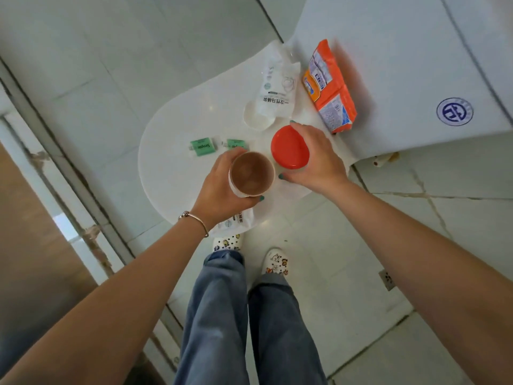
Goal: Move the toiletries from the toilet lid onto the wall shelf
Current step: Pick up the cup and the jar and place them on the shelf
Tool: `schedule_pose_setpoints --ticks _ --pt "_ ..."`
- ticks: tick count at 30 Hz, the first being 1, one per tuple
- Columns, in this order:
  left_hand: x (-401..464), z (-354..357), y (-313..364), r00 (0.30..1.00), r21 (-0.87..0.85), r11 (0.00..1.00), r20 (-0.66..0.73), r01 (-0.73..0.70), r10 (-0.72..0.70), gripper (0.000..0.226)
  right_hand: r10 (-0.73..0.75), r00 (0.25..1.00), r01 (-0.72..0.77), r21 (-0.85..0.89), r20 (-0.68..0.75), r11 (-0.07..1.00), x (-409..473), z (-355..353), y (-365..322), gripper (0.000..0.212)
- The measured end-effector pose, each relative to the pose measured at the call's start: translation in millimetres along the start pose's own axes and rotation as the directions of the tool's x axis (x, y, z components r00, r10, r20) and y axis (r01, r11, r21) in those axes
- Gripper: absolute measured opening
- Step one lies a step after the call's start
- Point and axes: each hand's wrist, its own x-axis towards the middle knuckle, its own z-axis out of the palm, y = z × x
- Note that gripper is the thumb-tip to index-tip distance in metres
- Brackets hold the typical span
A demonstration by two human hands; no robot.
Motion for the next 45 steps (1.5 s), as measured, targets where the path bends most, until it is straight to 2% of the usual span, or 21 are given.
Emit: schedule_pose_setpoints --ticks 8,13,19,27,34,42,45 --pt "-3 -2 6 0.998 -0.068 0.998 -0.069 -0.007 0.002 0.087 0.042 0.991 -0.045 -0.025 -0.130 0.999 0 5 -11 0.098" --pt "-1 -28 38 0.985 -0.104 0.994 -0.172 -0.032 0.014 0.086 0.082 0.965 -0.060 0.096 -0.248 0.994 -25 -16 -34 0.096" --pt "-8 -70 114 0.935 -0.105 0.989 -0.349 -0.101 0.058 0.085 0.057 0.948 -0.004 0.169 -0.313 0.986 -77 -78 -83 0.092" --pt "-42 -156 259 0.894 -0.134 0.978 -0.441 -0.158 0.084 0.077 0.047 0.902 0.101 0.315 -0.429 0.944 -138 -212 -175 0.096" --pt "-41 -233 346 0.898 -0.117 0.965 -0.404 -0.237 0.172 0.078 0.000 0.839 0.218 0.336 -0.545 0.916 -161 -294 -260 0.094" --pt "6 -321 387 0.903 -0.116 0.913 -0.240 -0.392 0.357 0.082 0.155 0.767 0.138 0.395 -0.623 0.908 -154 -323 -341 0.089" --pt "15 -340 397 0.905 -0.133 0.903 -0.186 -0.408 0.382 0.079 0.219 0.710 0.136 0.436 -0.669 0.890 -159 -327 -356 0.092"
